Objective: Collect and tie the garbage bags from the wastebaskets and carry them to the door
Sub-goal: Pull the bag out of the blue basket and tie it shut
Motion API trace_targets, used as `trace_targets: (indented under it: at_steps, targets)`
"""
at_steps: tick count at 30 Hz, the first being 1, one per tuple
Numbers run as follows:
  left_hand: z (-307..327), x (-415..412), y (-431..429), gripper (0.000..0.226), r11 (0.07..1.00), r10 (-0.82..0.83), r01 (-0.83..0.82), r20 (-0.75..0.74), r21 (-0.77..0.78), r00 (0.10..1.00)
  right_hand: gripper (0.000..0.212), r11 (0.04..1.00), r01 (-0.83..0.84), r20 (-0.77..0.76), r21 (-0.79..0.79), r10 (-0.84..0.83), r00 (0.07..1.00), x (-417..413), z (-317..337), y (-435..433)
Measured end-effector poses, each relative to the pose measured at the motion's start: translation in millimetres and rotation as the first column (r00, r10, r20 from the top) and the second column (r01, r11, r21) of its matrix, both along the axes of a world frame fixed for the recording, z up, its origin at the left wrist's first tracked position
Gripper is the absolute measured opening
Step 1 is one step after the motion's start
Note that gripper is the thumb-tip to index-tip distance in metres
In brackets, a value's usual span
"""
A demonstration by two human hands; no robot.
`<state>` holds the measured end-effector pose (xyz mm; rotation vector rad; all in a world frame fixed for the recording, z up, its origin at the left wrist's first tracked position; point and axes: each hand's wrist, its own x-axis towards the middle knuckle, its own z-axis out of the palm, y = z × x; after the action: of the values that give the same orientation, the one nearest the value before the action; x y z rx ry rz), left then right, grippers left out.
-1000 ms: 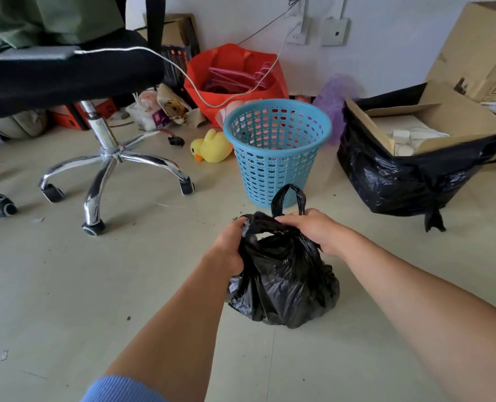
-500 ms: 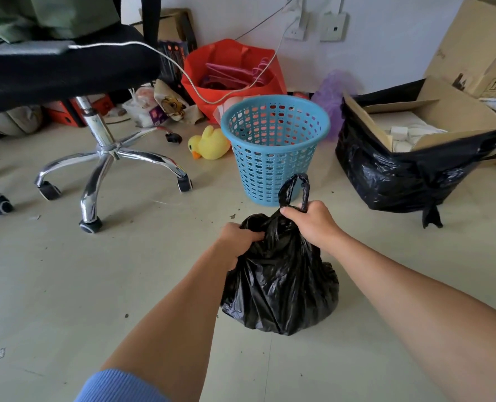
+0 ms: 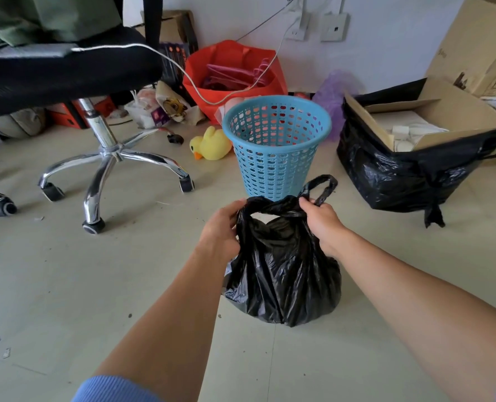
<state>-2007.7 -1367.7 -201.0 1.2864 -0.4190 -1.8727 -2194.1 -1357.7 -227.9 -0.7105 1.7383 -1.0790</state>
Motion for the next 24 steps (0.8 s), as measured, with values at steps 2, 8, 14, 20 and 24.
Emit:
trace_targets:
  at_steps: [2,8,14,20,24]
  targets:
    - [4.7,1.1,-0.5,0.008,0.993,0.112,-0.114,-0.117,-0.006,0.987,0.029,0.996,0.087,0.214,0.007,-0.087,0.973,-3.1,1.9,-4.0]
    - [5.1,5.0,-1.6,0.013,0.939,0.345,-0.336,-0.204,0.078,0.916,0.023,0.934,0.353,0.528,0.050,-0.324,0.785,-11.3,13.2,-1.6]
    - [-15.9,37.7,-3.6,0.021,0.854,0.491,-0.507,0.138,0.115,0.860,0.025,0.772,0.615,0.618,0.161,-0.565,0.548,-42.5,15.5,9.9]
    - [-21.1,9.0,11.8,0.043,0.885,-0.053,0.439,0.901,-0.158,0.430,0.030,0.789,0.585,0.607,0.189,-0.562,0.562,-36.7,21.0,6.7]
    - [-22.4,-7.1,16.5,0.059,0.628,-0.189,0.765,0.982,0.145,-0.031,0.032,0.833,0.532,0.553,0.150,-0.517,0.653,-36.6,27.4,-3.6]
